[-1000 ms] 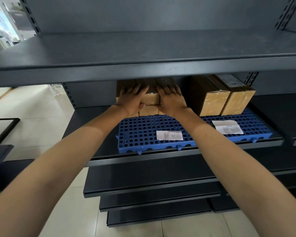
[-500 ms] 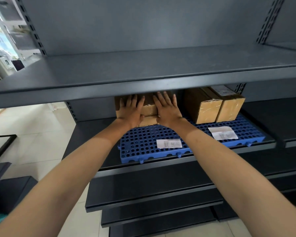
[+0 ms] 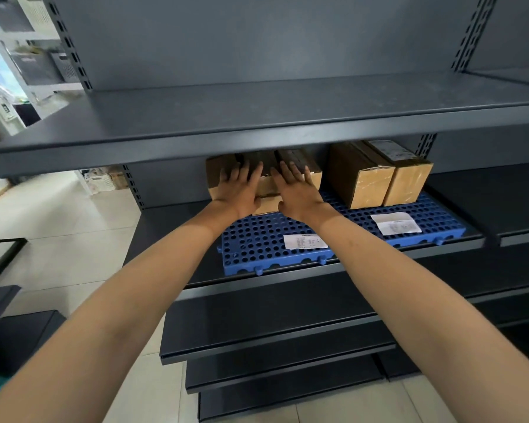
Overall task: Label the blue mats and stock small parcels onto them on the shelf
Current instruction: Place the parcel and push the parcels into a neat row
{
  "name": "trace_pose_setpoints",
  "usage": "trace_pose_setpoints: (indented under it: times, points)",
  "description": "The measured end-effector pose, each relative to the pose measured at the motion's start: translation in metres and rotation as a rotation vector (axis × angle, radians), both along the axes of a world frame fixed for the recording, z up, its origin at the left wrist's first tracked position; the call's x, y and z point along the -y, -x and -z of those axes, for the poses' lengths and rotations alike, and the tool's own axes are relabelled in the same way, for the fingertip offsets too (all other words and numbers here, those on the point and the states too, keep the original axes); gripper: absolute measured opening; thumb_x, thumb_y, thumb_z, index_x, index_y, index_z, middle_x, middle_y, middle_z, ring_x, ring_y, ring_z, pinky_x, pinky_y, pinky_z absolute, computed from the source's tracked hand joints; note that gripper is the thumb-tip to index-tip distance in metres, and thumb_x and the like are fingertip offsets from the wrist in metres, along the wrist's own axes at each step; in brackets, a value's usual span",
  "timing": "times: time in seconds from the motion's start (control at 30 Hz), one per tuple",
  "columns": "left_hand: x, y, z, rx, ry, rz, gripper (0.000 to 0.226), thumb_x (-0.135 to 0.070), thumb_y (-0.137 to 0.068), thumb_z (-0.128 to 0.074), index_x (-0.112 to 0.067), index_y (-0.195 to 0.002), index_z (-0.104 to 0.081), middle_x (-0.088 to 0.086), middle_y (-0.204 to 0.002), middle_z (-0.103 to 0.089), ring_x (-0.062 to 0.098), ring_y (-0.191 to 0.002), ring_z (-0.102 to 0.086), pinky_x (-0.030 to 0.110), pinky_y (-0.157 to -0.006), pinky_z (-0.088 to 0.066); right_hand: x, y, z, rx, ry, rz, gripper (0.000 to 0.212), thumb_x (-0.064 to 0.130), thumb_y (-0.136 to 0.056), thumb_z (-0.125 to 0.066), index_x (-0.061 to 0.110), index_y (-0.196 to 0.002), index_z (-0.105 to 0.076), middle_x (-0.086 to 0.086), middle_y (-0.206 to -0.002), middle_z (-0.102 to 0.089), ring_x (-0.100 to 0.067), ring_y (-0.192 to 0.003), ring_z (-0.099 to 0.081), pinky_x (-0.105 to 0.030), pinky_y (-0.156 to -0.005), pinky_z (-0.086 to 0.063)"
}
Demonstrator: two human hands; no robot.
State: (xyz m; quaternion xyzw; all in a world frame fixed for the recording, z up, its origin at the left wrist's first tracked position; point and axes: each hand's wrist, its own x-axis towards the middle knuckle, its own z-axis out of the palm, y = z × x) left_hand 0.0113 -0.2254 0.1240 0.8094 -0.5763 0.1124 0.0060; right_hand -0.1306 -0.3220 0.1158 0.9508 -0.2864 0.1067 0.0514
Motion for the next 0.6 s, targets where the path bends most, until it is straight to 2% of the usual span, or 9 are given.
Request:
trace_pose_setpoints:
  times: [0.23,0.4,0.5,0.6]
  points:
    - [-0.01,-0.015,-0.003,-0.006,0.042,-0.008,0.097,-0.053,-0.085,-0.059,-0.021,-0.153,0.003,0.016,-0.16,-0.005,0.035,-0.147,-0.003,0.06,-0.114,-0.014,0.002,0.017,0.0,0.04,0.026,0.074,0.092,0.02,-0.086,-0.063,0.021,-0.155,-0.002,-0.017,-0.162,0.0,-0.038,-0.148,0.005,-0.056,-0.119,-0.001]
    - [-0.014,-0.024,-0.002,-0.033,-0.055,-0.053,0.104,-0.062,-0.081,-0.057,-0.024,-0.152,0.008,0.013,-0.161,0.0,0.035,-0.147,0.0,0.065,-0.113,-0.005,0.006,0.017,0.002,-0.003,-0.068,0.109,0.097,0.025,-0.086,-0.068,0.02,-0.155,0.0,-0.017,-0.162,0.003,-0.043,-0.147,0.009,-0.055,-0.12,-0.002]
    - [-0.012,-0.023,0.003,-0.077,-0.058,-0.034,0.099,-0.056,-0.083,-0.059,-0.025,-0.153,0.004,0.01,-0.161,-0.003,0.034,-0.147,-0.004,0.065,-0.113,-0.005,0.008,0.014,0.004,0.025,-0.123,0.107,0.097,0.024,-0.084,-0.069,0.017,-0.154,-0.003,-0.018,-0.161,-0.007,-0.044,-0.147,0.005,-0.052,-0.119,-0.009]
    - [-0.007,-0.02,0.01,-0.067,-0.014,0.022,0.094,-0.052,-0.085,-0.058,-0.022,-0.153,-0.002,0.006,-0.161,-0.01,0.032,-0.148,-0.004,0.059,-0.116,-0.005,0.008,0.012,0.006,0.063,-0.13,0.084,0.091,0.022,-0.081,-0.072,0.012,-0.152,-0.016,-0.019,-0.155,-0.019,-0.044,-0.146,-0.002,-0.052,-0.119,-0.016]
